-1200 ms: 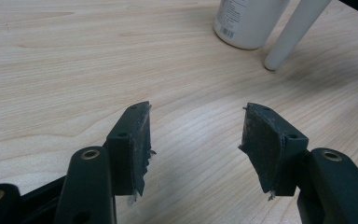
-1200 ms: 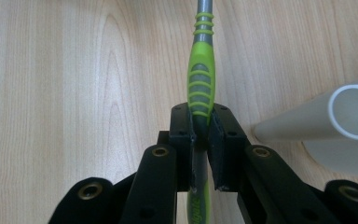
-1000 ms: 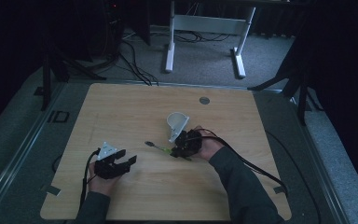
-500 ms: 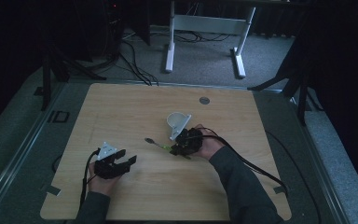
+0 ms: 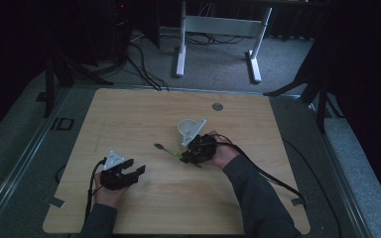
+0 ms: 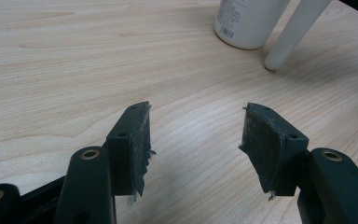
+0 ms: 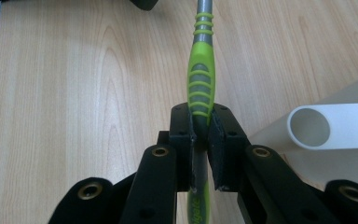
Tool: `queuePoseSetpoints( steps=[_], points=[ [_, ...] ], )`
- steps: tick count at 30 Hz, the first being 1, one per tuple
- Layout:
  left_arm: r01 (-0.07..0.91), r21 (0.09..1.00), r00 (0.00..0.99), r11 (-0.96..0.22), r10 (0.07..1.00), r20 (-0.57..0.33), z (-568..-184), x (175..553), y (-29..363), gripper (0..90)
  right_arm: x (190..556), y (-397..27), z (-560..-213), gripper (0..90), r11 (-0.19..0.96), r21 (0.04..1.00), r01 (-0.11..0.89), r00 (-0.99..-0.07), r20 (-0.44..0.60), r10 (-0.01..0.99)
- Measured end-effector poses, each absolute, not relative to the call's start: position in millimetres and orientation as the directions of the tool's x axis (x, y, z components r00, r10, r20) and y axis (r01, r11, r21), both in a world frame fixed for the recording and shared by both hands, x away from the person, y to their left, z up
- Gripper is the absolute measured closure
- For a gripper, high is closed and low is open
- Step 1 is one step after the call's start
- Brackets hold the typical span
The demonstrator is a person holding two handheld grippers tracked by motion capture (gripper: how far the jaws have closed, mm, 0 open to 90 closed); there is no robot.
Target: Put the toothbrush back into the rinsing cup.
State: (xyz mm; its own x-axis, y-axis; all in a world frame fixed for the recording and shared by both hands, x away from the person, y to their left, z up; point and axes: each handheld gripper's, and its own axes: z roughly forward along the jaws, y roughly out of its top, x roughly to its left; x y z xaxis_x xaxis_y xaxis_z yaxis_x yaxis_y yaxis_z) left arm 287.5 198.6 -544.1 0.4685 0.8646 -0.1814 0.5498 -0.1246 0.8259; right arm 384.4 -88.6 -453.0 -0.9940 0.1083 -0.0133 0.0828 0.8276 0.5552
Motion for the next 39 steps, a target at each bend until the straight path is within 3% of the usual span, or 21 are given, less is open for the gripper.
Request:
queuePoseSetpoints(
  steps=[39],
  points=[
    [0.550,0.826,0.469,-0.124,0.864,-0.182,-544,287,198,42.9,391,-95,-442,80.4,0.752,0.650,0.111,-0.985,-0.029,0.171]
  ],
)
